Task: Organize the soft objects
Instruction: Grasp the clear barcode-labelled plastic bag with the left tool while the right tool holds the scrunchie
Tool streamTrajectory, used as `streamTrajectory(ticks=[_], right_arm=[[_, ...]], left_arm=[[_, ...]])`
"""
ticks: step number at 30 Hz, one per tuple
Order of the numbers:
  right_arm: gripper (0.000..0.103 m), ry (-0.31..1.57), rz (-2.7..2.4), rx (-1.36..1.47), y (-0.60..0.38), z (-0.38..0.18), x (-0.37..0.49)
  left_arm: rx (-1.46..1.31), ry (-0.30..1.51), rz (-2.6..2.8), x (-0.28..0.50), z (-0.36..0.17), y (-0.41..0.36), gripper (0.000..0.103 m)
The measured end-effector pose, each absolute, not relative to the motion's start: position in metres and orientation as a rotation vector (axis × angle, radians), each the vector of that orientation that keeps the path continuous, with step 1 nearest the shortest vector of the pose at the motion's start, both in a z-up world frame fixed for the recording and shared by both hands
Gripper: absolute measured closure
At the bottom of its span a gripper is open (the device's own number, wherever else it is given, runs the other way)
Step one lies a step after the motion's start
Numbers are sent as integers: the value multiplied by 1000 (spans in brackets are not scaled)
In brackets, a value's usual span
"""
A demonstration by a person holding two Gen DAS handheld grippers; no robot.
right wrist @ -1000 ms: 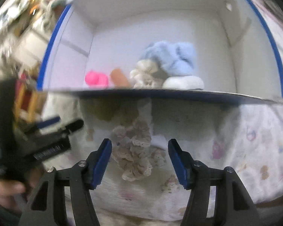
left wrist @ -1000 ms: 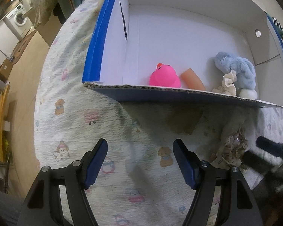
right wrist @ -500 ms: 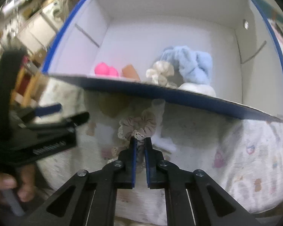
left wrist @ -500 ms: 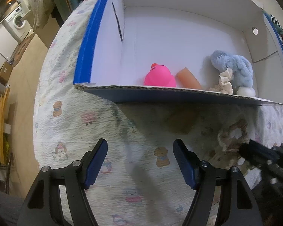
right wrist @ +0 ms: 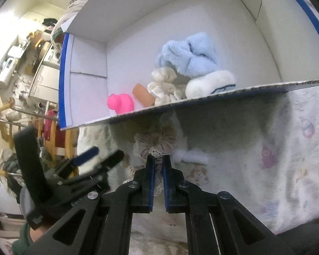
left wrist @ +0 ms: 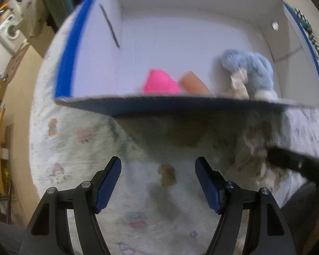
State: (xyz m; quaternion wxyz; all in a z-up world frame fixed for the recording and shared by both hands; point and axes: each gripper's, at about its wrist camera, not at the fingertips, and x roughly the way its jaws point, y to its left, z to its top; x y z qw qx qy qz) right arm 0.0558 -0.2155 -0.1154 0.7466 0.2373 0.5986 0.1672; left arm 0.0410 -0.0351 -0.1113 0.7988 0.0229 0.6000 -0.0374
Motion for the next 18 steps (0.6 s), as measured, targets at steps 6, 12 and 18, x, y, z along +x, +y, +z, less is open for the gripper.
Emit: streamTrajectory(ticks=[6, 12, 18], right_arm=[[94, 1342, 359, 595, -214, -128, 59], [94, 1368, 348, 648, -223, -138, 59], [94, 1385, 345, 679, -228, -146, 62]], left_arm=[[134, 1341, -263, 28, -124, -63, 34], [207, 1297, -406, 24, -128, -103, 34], [220, 1304, -485, 32, -146, -126, 44]])
